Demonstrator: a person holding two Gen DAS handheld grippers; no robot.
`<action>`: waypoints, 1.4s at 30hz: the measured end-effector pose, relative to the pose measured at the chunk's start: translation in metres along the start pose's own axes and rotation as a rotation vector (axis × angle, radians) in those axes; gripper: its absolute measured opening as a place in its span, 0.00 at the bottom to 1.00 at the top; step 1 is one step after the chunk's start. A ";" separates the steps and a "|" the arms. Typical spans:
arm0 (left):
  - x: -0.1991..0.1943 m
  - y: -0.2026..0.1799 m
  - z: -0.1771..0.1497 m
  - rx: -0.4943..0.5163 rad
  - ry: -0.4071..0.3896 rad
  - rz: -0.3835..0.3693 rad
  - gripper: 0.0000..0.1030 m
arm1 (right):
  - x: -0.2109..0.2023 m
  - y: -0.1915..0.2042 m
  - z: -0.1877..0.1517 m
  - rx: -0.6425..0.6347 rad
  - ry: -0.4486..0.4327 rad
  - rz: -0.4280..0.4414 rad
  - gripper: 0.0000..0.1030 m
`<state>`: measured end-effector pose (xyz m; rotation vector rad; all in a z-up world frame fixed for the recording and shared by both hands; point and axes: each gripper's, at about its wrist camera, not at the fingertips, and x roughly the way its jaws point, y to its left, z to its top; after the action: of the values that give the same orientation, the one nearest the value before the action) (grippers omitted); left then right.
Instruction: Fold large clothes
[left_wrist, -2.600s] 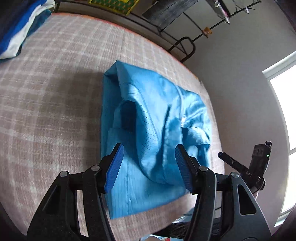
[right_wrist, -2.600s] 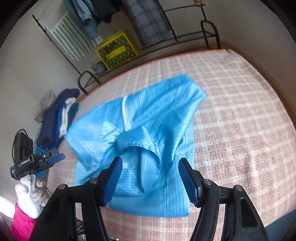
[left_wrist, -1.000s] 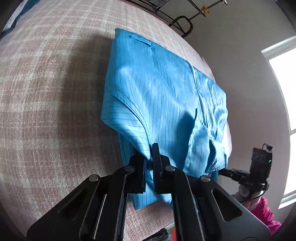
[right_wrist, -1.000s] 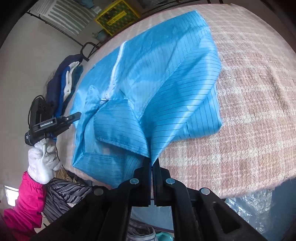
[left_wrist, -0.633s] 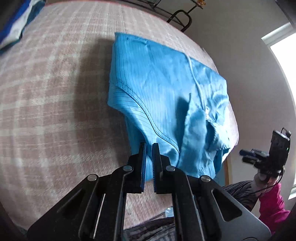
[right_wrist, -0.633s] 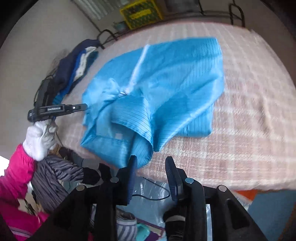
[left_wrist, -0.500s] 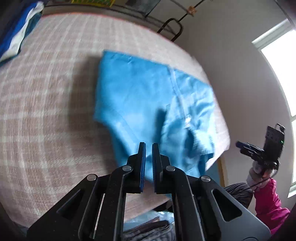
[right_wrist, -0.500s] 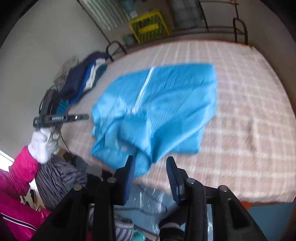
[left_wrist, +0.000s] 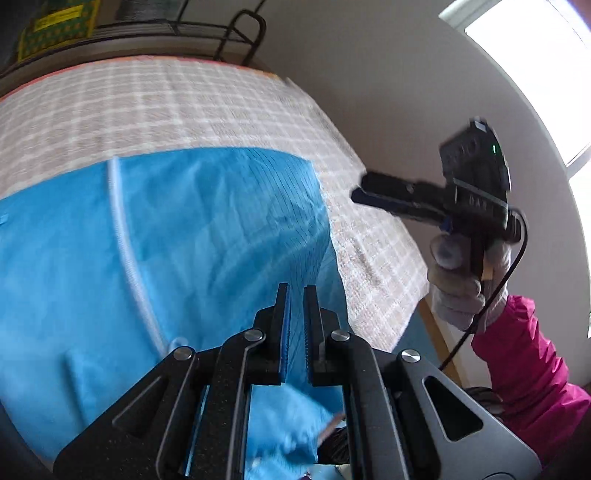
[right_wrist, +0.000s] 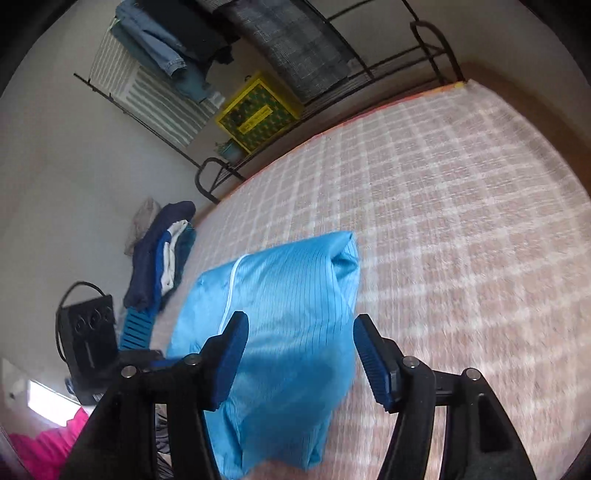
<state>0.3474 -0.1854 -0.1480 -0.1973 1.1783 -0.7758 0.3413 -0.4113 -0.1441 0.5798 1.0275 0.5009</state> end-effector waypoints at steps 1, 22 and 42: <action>0.011 0.001 0.001 0.008 0.017 0.007 0.03 | 0.011 -0.006 0.006 0.010 0.015 0.019 0.61; 0.056 0.039 -0.039 -0.041 0.119 -0.049 0.03 | 0.123 -0.047 0.065 0.038 0.086 0.079 0.07; -0.090 0.146 -0.084 -0.176 -0.097 0.272 0.03 | 0.083 0.063 -0.024 -0.348 0.191 -0.284 0.36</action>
<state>0.3227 -0.0011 -0.1899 -0.2126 1.1528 -0.4200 0.3487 -0.3070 -0.1655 0.0745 1.1499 0.4745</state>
